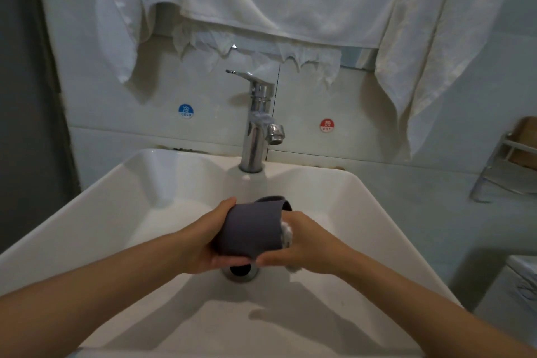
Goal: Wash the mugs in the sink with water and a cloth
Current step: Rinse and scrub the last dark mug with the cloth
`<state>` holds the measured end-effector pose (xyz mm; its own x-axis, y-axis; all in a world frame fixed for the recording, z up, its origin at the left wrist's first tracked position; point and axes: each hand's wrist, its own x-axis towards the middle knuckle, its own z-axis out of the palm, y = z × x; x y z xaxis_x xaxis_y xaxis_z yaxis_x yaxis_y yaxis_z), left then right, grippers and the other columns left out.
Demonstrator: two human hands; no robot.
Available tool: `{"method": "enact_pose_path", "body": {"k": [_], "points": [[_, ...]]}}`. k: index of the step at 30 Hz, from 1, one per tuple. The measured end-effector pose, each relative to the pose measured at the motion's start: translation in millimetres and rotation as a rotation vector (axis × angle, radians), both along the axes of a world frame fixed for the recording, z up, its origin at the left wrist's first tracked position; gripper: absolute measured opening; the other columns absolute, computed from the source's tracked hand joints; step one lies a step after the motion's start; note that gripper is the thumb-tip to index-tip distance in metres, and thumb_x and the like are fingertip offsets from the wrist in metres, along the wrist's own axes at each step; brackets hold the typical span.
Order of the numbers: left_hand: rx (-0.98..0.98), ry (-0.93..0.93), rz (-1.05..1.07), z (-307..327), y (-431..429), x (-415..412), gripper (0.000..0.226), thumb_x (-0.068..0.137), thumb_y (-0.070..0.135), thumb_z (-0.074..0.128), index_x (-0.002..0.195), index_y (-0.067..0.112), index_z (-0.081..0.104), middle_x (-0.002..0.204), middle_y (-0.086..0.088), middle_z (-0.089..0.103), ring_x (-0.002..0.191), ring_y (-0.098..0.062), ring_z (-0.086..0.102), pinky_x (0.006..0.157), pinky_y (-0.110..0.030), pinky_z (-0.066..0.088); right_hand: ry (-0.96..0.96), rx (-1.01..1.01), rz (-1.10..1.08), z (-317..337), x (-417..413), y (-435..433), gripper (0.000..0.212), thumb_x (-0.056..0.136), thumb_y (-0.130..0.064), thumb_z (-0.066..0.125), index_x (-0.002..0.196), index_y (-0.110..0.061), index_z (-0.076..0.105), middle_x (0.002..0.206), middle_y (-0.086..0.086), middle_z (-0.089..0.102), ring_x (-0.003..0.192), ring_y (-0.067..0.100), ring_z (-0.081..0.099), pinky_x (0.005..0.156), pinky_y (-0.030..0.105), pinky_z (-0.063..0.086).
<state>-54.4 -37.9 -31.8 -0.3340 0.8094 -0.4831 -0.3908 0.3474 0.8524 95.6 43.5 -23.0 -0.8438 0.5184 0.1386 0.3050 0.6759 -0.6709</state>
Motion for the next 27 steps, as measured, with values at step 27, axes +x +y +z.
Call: {"method": "enact_pose_path", "body": {"k": [27], "points": [[-0.141, 0.341, -0.236, -5.5, 4.1, -20.3, 0.051, 0.091, 0.058, 0.038, 0.112, 0.017, 0.061, 0.116, -0.011, 0.064, 0.104, -0.031, 0.063, 0.094, -0.045, 0.048, -0.282, 0.138, 0.024, 17.2, 14.2, 12.9, 0.056, 0.078, -0.028, 0.075, 0.129, -0.02, 0.052, 0.124, -0.003, 0.058, 0.092, 0.009, 0.057, 0.072, 0.014, 0.048]]}}
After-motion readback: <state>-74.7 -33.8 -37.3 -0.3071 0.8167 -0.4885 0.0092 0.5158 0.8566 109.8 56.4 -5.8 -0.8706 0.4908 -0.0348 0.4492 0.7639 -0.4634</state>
